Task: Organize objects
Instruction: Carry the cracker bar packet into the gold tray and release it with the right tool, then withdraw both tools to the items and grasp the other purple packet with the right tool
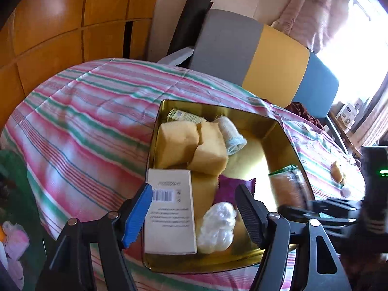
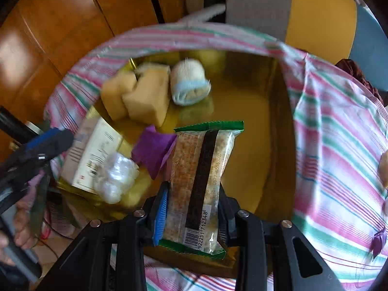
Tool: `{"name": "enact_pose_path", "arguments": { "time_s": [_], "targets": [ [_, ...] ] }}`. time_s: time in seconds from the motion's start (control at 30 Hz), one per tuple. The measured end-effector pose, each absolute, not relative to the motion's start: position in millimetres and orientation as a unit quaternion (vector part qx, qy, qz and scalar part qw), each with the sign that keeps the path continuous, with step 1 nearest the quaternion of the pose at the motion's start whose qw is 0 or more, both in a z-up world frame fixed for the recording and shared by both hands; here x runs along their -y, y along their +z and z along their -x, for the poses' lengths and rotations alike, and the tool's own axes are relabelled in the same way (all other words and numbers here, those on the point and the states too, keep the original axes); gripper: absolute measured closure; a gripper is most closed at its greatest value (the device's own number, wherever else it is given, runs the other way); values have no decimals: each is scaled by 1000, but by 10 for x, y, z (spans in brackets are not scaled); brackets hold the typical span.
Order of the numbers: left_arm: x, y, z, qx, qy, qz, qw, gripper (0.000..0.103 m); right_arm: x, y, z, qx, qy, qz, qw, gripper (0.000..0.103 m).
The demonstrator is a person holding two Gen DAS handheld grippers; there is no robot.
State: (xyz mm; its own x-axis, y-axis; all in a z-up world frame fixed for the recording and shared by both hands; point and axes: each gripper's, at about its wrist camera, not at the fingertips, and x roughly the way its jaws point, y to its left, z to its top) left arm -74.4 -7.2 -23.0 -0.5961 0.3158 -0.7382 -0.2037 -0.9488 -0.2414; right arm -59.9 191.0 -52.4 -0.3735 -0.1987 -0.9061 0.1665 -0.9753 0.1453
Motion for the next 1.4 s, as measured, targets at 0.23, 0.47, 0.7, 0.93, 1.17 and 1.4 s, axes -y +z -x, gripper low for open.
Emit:
{"name": "enact_pose_path", "arguments": {
  "time_s": [0.23, 0.47, 0.7, 0.93, 1.17, 1.4],
  "targets": [
    [145, -278, 737, 78, 888, 429, 147, 29, -1719, -722, 627, 9, -805, -585, 96, 68],
    [141, -248, 723, 75, 891, 425, 141, 26, -1712, -740, 566, 49, -799, -584, 138, 60],
    [17, -180, 632, 48, 899, 412, 142, 26, -2087, -457, 358, 97, -826, -537, 143, 59],
    [-201, -105, 507, 6, 907, 394, 145, 26, -2425, -163, 215, 89, -857, -497, 97, 59],
    [-489, -72, 373, -32, 907, 387, 164, 26, -2943, 82, 25, 86, -875, -474, 47, 59],
    [-835, -25, 286, -62, 902, 380, 197, 26, -3603, 134, -166, 102, -880, -464, -23, 59]
  ]
}}
